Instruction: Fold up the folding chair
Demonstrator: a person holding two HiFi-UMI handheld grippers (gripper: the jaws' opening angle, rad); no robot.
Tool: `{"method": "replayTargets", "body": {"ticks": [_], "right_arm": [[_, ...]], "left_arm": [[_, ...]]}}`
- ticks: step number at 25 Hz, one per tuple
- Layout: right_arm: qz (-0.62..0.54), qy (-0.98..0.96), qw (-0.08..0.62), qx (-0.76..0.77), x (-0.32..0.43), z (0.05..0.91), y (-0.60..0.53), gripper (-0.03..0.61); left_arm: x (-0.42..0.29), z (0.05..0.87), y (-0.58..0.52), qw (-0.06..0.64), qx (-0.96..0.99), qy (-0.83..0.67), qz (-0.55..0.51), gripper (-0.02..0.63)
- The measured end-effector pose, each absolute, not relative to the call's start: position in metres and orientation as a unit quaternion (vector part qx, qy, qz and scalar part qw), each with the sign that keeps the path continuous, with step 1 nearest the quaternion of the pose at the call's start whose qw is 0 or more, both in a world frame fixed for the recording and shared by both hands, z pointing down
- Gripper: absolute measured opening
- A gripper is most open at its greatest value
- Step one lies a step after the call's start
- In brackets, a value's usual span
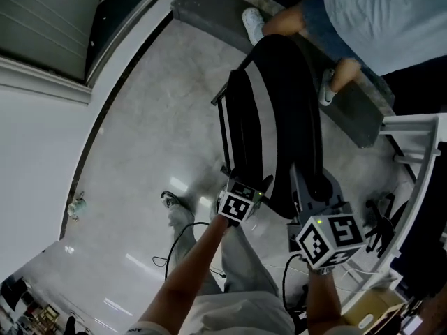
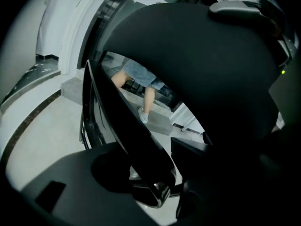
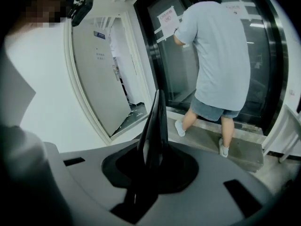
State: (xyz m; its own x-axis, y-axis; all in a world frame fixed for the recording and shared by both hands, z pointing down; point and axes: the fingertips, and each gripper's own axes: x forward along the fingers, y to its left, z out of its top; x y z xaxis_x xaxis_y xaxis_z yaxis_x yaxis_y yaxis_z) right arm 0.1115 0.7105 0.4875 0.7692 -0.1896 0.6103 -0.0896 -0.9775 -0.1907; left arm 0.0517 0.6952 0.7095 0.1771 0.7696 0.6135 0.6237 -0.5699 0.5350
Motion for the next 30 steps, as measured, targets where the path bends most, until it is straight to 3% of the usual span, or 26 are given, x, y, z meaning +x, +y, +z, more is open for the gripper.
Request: {"method": "replayTargets", "body": {"ticks": [5, 17, 30], "right_arm": [[-0.319, 0.088, 0.044, -0.943, 0.107, 0.477, 0.655, 0.074], [-0.308, 0.255, -0.018, -0.917, 0.078, 0.470, 0.574, 0.074], [-0.286, 0.549, -0.106, -0.778, 0.052, 0.470, 0.519, 0.074]], "left_arm": [[0.057, 0.701, 0.654, 0.154, 0.768, 0.404, 0.473, 0.249], [-0.001, 0.707, 0.608, 0.120, 0.737, 0.407, 0.526, 0.232], [-0.033, 0.711, 0.599, 0.151, 0.712, 0.356, 0.587, 0.232]]}}
